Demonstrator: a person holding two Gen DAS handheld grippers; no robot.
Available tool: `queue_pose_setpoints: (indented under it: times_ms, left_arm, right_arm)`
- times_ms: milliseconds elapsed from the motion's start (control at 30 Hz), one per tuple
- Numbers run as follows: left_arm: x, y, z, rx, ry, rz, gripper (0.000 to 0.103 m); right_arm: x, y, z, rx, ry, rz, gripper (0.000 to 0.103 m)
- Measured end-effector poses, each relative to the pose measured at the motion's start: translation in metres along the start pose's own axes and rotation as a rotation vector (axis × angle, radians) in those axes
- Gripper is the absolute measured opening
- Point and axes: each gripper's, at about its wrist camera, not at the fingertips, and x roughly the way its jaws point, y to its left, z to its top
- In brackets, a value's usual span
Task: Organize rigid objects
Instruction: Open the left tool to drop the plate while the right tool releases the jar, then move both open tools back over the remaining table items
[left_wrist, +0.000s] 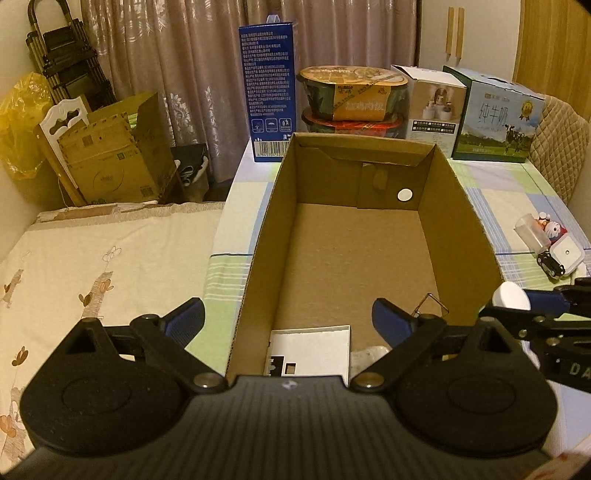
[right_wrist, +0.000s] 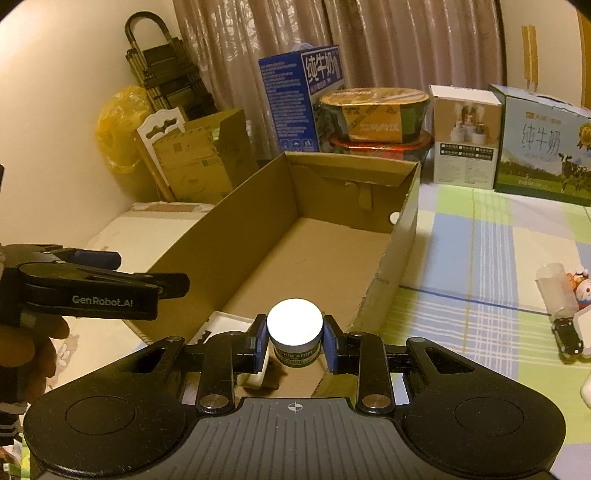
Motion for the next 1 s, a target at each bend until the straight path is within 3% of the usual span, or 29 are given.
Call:
queue_pose_setpoints:
  times_ms: [167, 233, 300, 333, 567, 1000]
  left_arm:
    - [-0.003, 0.002, 0.000, -0.012, -0.009, 0.000, 0.095]
    - [-0.004, 0.002, 0.000, -0.014, -0.011, 0.003, 0.095]
    - [-0.006, 0.002, -0.001, -0.018, -0.012, 0.002, 0.095]
    - [-0.008, 0.002, -0.002, -0.019, -0.014, 0.001, 0.095]
    - [-0.027, -0.008, -0.006, -0.029, -0.036, -0.011, 0.095]
    - [-0.077, -0.093, -0.015, 0.002, -0.092, -0.151, 0.098]
  right_arm:
    - [0.004, 0.001, 0.001, 0.016, -0.005, 0.018, 0.028]
    - [0.005, -0.002, 0.003, 0.029, -0.019, 0.049, 0.033]
    - [-0.001, -0.006, 0.004, 0.053, -0.053, 0.051, 0.065]
    - [-0.006, -0.010, 0.005, 0.068, -0.081, 0.047, 0.068]
    - [-0.045, -0.035, -0.003, 0.100, -0.127, -0.019, 0.068]
    - [-0.142, -0.111, -0.078, 0.224, -0.139, -0.250, 0.068]
